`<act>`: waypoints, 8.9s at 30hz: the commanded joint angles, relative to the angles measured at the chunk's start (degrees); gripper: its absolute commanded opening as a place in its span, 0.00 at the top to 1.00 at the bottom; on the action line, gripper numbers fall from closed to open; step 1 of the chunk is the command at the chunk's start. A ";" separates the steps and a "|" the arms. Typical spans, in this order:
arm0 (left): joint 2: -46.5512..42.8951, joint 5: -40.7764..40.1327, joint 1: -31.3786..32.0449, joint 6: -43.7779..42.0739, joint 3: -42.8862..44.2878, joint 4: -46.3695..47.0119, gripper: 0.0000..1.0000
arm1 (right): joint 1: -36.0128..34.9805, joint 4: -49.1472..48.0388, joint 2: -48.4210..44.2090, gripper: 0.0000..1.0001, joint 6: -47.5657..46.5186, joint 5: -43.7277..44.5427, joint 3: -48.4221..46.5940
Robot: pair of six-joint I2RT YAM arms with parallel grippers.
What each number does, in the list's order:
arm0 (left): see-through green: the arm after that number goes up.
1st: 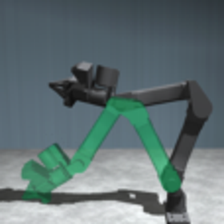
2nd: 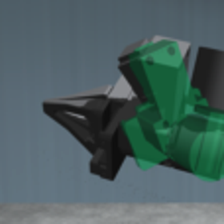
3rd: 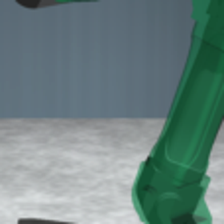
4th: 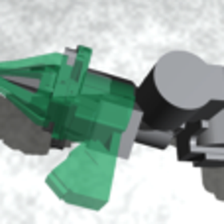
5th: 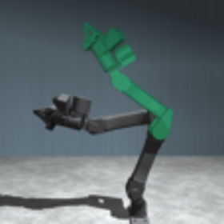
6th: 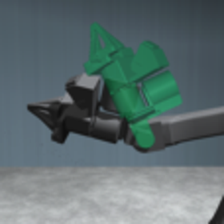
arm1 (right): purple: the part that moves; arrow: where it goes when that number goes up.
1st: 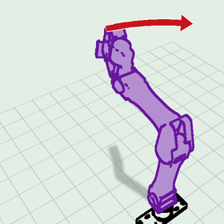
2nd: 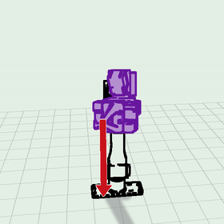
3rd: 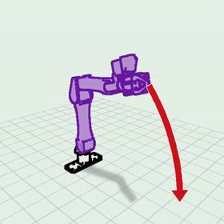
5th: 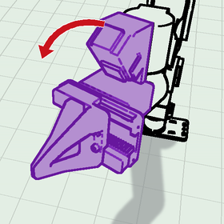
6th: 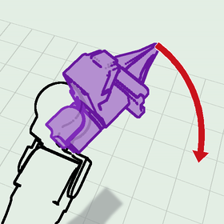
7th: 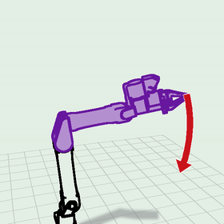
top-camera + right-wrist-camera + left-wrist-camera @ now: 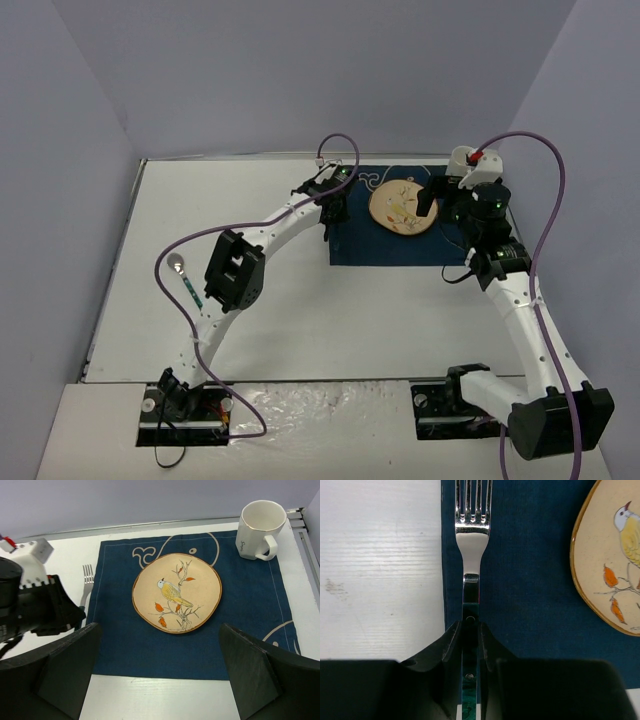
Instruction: Set the dinner table for one person
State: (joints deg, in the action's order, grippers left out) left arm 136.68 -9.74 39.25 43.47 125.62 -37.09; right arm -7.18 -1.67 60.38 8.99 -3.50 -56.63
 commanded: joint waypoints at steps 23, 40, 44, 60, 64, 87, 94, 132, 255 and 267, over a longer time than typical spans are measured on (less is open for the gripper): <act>4.08 0.59 1.41 2.10 6.09 9.55 1.00 | -0.55 1.40 -4.26 0.00 -1.26 -2.99 1.18; 7.08 0.75 1.62 5.17 6.67 9.66 1.00 | -0.55 1.40 -3.77 0.00 -1.43 -2.74 1.95; 7.51 0.91 1.62 5.93 6.83 9.84 0.96 | -0.55 1.40 -3.60 0.00 -1.52 -2.74 2.18; -9.23 0.26 -0.63 1.72 0.20 4.05 0.39 | -0.71 1.40 -3.28 0.00 -3.09 -4.82 0.55; -19.25 2.40 -4.94 -1.32 -14.12 8.17 0.33 | -1.47 1.40 -1.64 0.00 -2.39 -7.37 -0.06; -52.17 -8.72 -42.70 -13.32 -61.91 8.15 0.25 | -19.24 -4.13 9.05 0.00 -0.42 -7.13 -1.74; -40.30 -16.11 -42.36 -17.91 -54.21 3.44 0.29 | -20.17 -4.92 8.57 0.00 -0.13 -7.09 -0.32; -17.13 -28.42 -36.43 -25.89 -40.53 -8.36 0.52 | -20.24 -4.84 7.12 0.00 -1.18 -3.69 1.79; -73.60 3.98 -26.73 -22.83 -76.21 21.92 0.03 | -1.13 -1.50 29.60 1.00 -14.18 5.75 -8.96; -76.48 1.15 -24.83 -24.19 -77.19 21.82 0.03 | 12.35 -4.33 45.11 1.00 -23.03 -0.52 -16.26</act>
State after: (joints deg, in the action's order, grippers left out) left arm 61.36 -6.75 13.70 20.87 47.05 -17.21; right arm 3.03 -1.41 104.49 -10.06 -1.60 -67.79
